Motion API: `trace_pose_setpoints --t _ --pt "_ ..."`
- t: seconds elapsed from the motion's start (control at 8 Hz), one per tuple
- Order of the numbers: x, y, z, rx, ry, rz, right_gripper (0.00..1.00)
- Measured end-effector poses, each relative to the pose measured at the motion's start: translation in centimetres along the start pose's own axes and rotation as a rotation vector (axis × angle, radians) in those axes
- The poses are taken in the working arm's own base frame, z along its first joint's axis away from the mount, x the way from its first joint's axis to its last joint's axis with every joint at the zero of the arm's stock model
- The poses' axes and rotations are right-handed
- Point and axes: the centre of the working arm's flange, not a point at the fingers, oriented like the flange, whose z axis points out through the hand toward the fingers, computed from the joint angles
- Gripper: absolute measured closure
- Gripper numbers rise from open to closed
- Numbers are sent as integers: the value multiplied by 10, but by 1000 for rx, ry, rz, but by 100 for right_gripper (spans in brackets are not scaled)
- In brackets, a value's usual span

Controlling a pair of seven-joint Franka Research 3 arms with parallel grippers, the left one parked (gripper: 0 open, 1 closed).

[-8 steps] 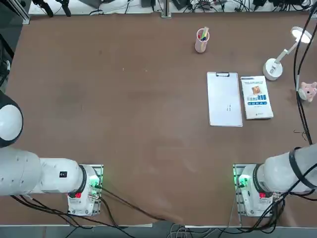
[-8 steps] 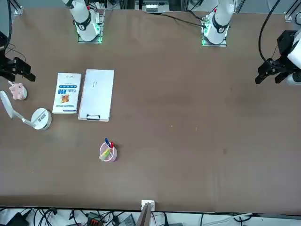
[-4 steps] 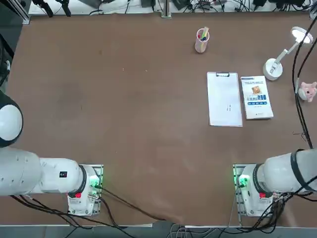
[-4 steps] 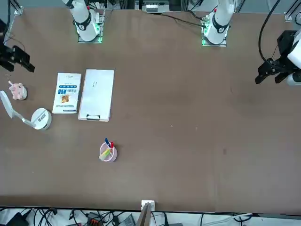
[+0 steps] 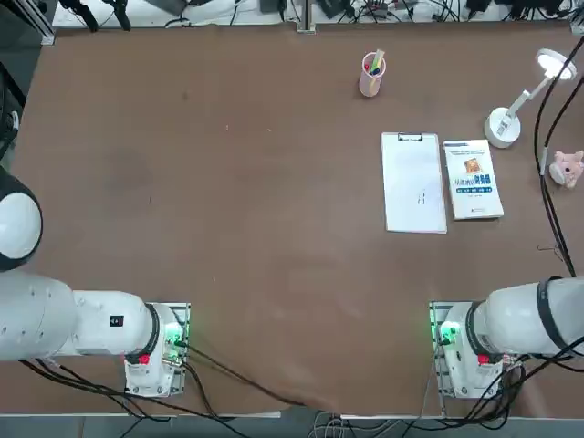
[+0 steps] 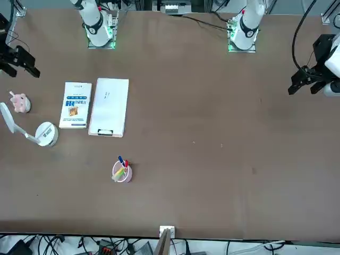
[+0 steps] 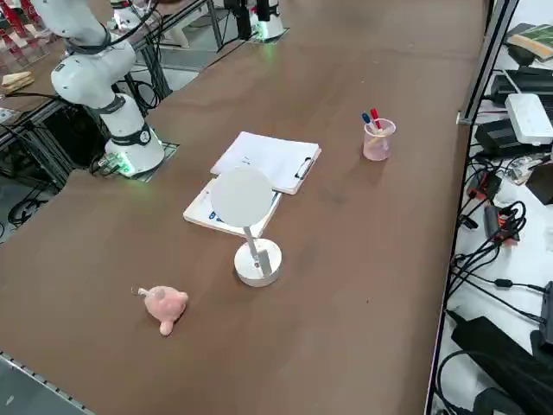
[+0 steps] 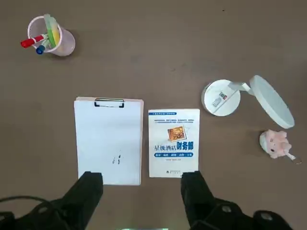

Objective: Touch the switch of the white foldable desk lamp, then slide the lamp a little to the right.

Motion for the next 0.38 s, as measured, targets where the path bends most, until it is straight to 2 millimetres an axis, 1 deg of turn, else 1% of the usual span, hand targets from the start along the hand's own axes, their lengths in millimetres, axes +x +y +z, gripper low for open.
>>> trace_pose_setpoints --t 0.38 --pt "13 -1 17 4 -6 16 0"
